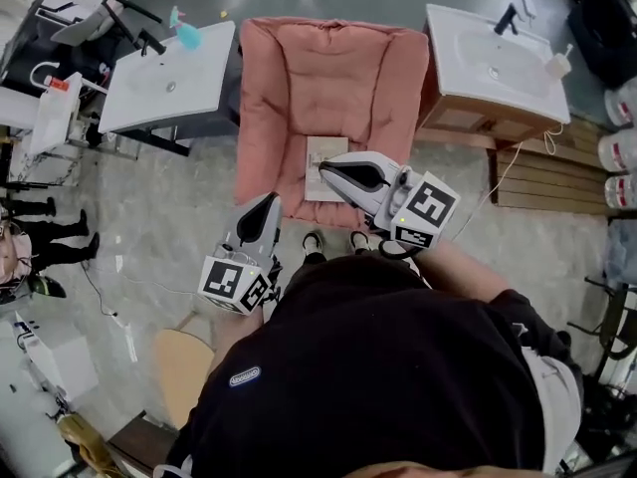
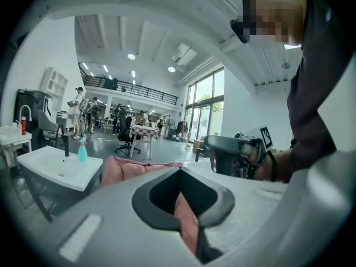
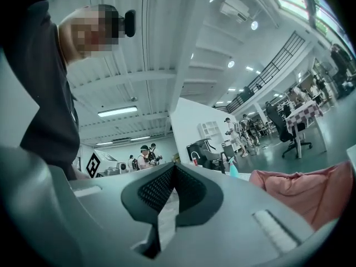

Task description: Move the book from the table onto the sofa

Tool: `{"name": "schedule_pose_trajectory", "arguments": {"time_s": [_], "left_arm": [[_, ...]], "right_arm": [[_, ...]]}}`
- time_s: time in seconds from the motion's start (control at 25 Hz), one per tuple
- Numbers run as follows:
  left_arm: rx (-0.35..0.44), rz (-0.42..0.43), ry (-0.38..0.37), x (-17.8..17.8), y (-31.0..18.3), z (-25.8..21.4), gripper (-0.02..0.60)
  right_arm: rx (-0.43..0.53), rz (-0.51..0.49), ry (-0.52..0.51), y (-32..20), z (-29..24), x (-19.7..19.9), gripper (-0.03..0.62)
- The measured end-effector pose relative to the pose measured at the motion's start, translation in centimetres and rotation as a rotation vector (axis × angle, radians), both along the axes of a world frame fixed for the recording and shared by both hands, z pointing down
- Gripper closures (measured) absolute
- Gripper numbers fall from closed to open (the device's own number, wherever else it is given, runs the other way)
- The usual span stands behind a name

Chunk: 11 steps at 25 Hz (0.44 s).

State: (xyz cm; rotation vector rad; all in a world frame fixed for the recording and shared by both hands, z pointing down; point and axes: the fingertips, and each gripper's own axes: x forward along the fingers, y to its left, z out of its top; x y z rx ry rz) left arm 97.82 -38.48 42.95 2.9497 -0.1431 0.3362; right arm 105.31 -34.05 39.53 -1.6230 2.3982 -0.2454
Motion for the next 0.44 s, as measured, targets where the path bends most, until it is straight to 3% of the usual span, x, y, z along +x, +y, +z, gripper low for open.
{"name": "schedule_pose_trajectory", "arguments": {"time_s": [0.44], "left_arm": [[0.059, -0.12, -0.012, -6.3, 0.3, -1.8, 0.581]], "right_arm": [[-0.006, -0.107, 0.017, -0.3, -0.1, -5.1, 0.568]]}}
